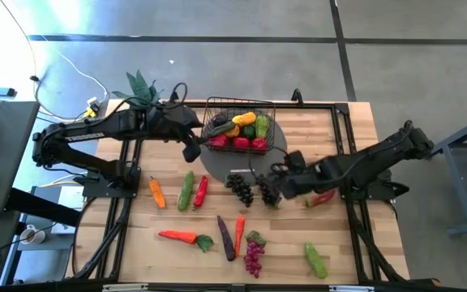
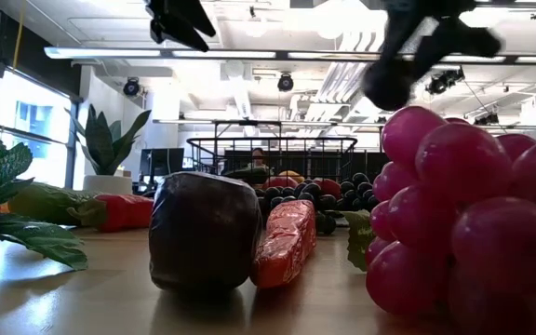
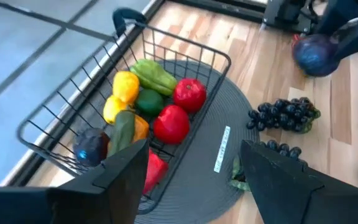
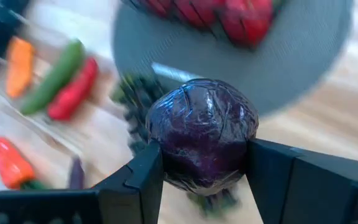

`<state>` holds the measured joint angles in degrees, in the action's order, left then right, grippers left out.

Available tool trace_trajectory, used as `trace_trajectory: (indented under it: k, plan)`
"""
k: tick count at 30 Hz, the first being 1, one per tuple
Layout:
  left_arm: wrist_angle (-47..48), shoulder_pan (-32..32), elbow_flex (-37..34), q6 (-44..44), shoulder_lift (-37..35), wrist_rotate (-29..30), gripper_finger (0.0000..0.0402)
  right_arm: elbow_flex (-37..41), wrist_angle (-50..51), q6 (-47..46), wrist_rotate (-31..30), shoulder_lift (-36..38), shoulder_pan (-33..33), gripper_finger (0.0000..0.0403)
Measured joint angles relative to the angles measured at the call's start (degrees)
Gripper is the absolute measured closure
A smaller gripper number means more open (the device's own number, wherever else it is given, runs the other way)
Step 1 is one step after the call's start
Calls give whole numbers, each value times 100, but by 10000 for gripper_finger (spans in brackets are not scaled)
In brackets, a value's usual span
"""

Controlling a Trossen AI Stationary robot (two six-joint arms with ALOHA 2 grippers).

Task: Build produce basket
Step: Put the purple plum into the wire basket

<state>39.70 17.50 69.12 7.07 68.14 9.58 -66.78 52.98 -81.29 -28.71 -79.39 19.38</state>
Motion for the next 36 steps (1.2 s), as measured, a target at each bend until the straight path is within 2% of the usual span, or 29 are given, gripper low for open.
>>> trace_trajectory:
  k: [10,14,26,30,36]
  plan:
    - [-2,231,0,26,-331,29,158,-2,-2087,2771,17,34,-1353,244]
    - [10,242,-2,226,-328,55,158,-2,-2547,3783,182,34,-1918,244]
    - [130,242,-2,1081,-325,221,158,11,-2636,5669,1181,-74,-3533,241]
    - [132,230,-2,1166,-325,161,158,11,-2668,6076,1651,-281,-3822,241]
    - [216,229,-2,1540,-324,106,158,11,-2637,6551,1988,-595,-3999,238]
